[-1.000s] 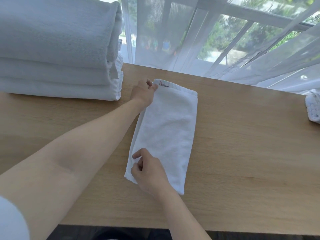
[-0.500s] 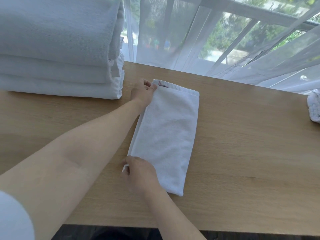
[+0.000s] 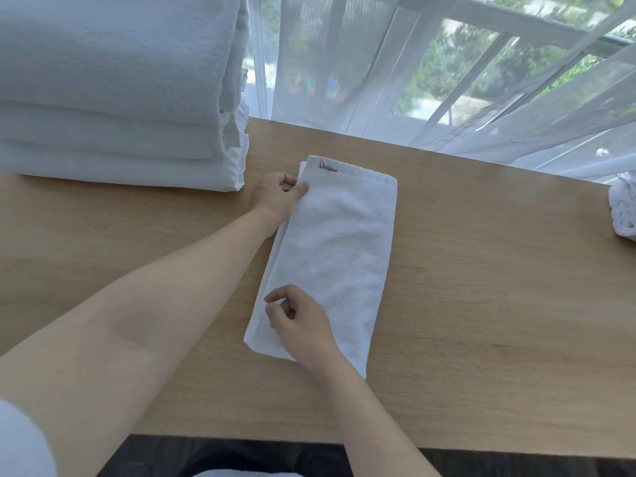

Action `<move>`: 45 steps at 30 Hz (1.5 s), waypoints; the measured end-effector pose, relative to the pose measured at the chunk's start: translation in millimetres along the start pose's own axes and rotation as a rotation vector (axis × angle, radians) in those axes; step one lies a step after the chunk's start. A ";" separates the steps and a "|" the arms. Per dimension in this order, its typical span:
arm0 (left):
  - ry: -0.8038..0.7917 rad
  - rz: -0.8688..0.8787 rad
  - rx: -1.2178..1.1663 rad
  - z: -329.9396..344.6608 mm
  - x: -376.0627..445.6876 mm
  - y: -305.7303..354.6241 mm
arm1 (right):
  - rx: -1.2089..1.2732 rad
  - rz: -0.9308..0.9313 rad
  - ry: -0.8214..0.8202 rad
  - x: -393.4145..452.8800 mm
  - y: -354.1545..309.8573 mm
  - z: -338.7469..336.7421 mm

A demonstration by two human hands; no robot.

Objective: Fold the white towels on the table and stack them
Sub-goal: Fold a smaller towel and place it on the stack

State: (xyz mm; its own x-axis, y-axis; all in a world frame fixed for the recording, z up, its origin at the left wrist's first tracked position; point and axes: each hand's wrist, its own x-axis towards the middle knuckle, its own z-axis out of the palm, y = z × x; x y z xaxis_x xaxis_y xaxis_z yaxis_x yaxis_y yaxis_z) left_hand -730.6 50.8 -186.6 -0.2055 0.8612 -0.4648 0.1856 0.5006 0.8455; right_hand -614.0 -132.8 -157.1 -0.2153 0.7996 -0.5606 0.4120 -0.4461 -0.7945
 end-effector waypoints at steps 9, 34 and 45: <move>-0.062 0.012 0.004 -8.3 -35.1 -27.1 | -0.221 -0.098 0.312 -4.2 10.1 -28.0; -0.814 0.009 -0.182 51.0 -158.2 -7.1 | 0.565 0.071 0.293 -22.7 7.6 -115.4; -0.353 0.371 0.413 116.5 -184.1 -24.7 | 0.232 0.085 0.668 -37.5 80.6 -270.4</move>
State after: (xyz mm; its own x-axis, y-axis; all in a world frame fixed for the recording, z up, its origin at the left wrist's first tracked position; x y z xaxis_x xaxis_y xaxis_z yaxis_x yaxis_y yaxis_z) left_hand -585.3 -110.0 -152.5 0.2574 0.9250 -0.2794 0.5519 0.0966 0.8283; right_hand -333.3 -90.0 -137.0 0.4283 0.8006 -0.4190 0.1879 -0.5325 -0.8253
